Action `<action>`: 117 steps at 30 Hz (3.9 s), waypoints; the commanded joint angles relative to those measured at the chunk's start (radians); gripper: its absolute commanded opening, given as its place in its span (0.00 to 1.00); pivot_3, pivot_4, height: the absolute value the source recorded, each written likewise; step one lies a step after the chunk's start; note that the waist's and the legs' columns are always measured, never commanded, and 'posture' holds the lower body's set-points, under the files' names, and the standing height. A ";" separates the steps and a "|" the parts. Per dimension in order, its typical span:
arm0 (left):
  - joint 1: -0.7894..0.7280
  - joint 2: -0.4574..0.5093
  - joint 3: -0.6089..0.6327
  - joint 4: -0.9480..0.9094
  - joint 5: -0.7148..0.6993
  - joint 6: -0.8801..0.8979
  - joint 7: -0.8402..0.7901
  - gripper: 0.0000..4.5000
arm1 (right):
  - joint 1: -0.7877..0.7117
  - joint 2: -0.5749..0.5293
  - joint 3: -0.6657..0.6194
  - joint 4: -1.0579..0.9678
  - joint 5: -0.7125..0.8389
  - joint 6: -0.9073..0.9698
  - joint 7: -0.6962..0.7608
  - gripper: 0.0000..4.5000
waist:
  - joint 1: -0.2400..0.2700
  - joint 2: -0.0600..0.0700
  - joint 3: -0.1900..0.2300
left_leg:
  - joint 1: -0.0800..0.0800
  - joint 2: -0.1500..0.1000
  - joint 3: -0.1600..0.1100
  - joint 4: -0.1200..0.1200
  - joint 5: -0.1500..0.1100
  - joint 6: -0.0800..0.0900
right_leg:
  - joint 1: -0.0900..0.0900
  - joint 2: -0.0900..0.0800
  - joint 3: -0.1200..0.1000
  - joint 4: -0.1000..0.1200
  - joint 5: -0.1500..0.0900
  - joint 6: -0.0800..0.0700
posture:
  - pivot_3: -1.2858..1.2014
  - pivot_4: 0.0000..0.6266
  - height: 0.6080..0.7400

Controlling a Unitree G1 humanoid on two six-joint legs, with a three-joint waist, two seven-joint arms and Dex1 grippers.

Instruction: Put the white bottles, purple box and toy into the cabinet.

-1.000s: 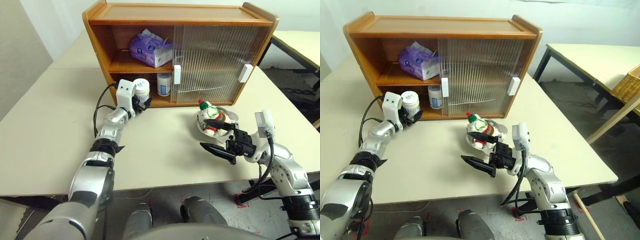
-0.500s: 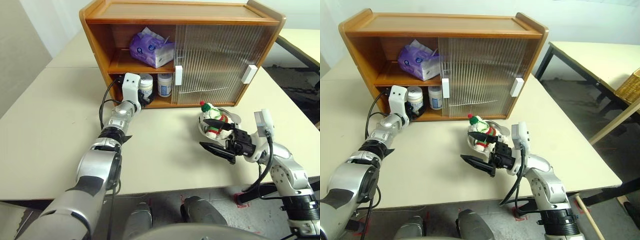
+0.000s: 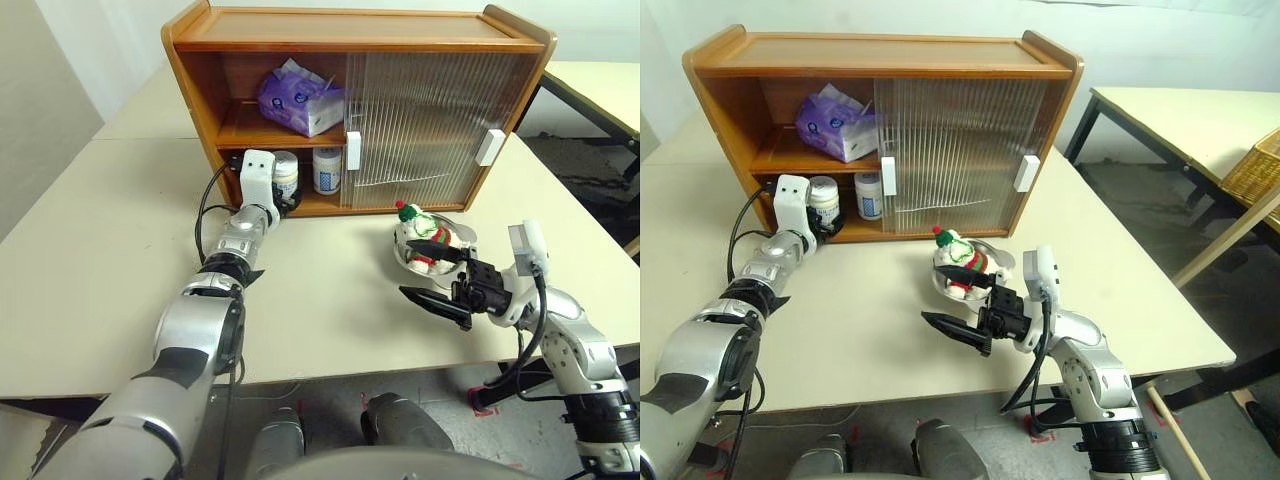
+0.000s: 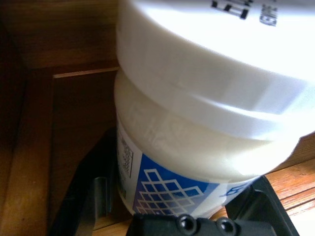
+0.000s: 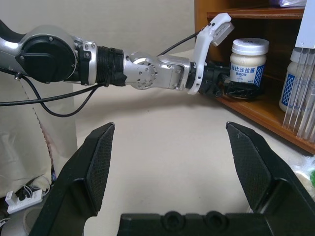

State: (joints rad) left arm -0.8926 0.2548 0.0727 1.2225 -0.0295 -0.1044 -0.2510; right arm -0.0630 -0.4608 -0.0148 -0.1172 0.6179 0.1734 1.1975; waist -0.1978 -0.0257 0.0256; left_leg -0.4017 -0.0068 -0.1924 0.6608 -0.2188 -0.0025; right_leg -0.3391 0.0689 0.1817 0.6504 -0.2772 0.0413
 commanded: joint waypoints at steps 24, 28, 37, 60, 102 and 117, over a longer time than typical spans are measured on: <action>-0.035 0.007 0.044 0.054 0.004 -0.005 0.034 0.99 | 0.010 -0.016 0.003 -0.024 -0.001 0.004 -0.005 1.00 | -0.022 0.000 0.000 | 0.001 -0.001 0.000 0.000 0.001 0.000 | 0.001 0.000 0.000 0.000 0.000 0.000 | 0.41 0.00 1.00; -0.038 0.007 0.046 0.055 0.003 -0.006 0.033 0.99 | 0.005 -0.015 0.003 -0.020 -0.001 0.004 -0.004 1.00 | -0.023 0.000 0.000 | 0.001 -0.001 0.000 0.000 0.001 -0.001 | 0.001 0.000 0.000 0.000 0.000 0.000 | 0.41 0.00 1.00; 0.016 0.018 0.035 0.006 0.003 -0.061 -0.049 0.99 | 0.003 -0.006 0.011 -0.020 -0.008 -0.001 -0.013 1.00 | -0.024 0.000 0.000 | 0.001 -0.001 0.000 0.000 0.001 0.000 | 0.001 0.000 0.000 0.000 0.000 0.000 | 0.41 0.00 1.00; 0.473 0.013 -0.055 -0.812 -0.018 0.148 -0.156 0.99 | -0.031 0.006 0.020 0.025 -0.008 -0.015 0.010 1.00 | -0.010 -0.001 -0.001 | 0.003 -0.002 0.000 0.000 0.001 -0.001 | 0.003 0.000 -0.001 0.000 0.000 -0.001 | 0.42 0.00 1.00; 0.165 -0.117 -0.169 -0.564 0.012 -0.147 -0.196 0.00 | -0.023 0.014 0.027 0.045 -0.019 -0.049 -0.004 1.00 | -0.004 0.007 -0.010 | 0.003 0.000 -0.003 -0.001 -0.004 -0.005 | 0.002 -0.001 -0.003 0.001 -0.003 -0.003 | 0.41 0.00 1.00; 0.216 -0.042 -0.125 -0.627 0.003 -0.129 -0.117 0.00 | -0.036 0.016 0.035 0.053 -0.026 -0.045 0.004 1.00 | -0.032 0.007 -0.010 | 0.004 0.000 -0.003 0.000 -0.002 -0.006 | 0.003 -0.001 -0.002 0.001 -0.002 -0.004 | 0.42 0.00 1.00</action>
State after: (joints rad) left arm -0.6918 0.1778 -0.1128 0.6082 -0.0283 -0.2513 -0.4109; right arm -0.0922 -0.4442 0.0140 -0.0661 0.6012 0.1305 1.1970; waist -0.2297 -0.0184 0.0161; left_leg -0.3972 -0.0071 -0.1957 0.6603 -0.2210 -0.0083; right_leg -0.3362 0.0682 0.1793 0.6513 -0.2794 0.0375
